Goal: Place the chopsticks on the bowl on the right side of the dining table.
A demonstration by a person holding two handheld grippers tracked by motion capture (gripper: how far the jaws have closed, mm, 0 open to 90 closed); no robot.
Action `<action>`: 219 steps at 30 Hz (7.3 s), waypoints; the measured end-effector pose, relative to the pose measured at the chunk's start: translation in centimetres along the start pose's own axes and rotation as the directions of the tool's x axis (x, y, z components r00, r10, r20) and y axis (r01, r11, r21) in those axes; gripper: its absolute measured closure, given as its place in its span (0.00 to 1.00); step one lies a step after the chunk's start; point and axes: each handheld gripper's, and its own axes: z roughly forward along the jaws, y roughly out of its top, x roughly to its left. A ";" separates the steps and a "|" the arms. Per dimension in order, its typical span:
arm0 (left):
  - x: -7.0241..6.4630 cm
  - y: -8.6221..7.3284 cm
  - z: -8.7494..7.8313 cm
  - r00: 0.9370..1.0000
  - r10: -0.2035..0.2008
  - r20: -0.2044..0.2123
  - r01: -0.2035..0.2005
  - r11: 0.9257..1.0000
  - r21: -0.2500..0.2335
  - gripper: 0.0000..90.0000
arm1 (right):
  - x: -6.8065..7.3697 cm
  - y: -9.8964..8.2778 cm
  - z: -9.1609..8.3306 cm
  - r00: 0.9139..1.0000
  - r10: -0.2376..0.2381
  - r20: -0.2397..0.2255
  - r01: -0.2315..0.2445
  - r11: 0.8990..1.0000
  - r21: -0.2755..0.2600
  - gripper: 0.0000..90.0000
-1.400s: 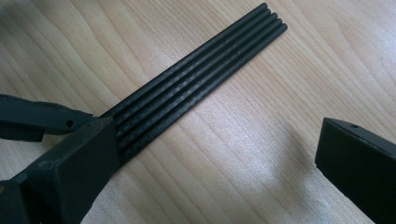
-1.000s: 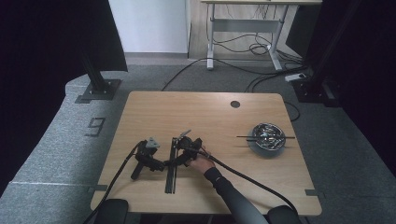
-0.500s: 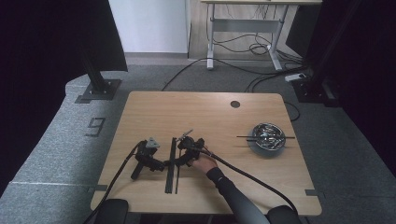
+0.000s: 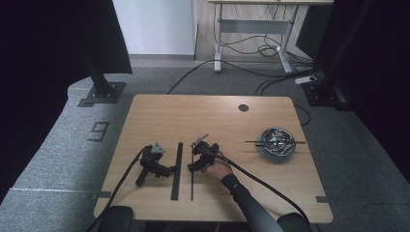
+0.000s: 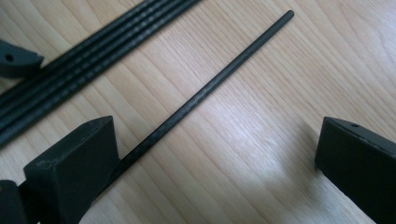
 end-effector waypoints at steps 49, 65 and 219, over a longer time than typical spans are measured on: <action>0.0 0.0 0.0 1.000 -0.006 0.001 0.006 1.000 -0.003 0.00 | -5.3 -4.7 -4.7 1.000 0.021 0.006 -0.021 1.000 0.004 0.76; 0.0 0.0 0.0 1.000 -0.006 0.000 0.006 1.000 -0.003 0.00 | -6.8 -6.3 -5.9 0.998 0.058 0.012 -0.058 0.998 0.023 0.90; 0.0 0.0 0.0 1.000 -0.006 0.001 0.006 1.000 0.000 0.00 | -19.6 -10.2 -16.5 0.977 0.112 0.179 -0.160 0.946 0.281 0.95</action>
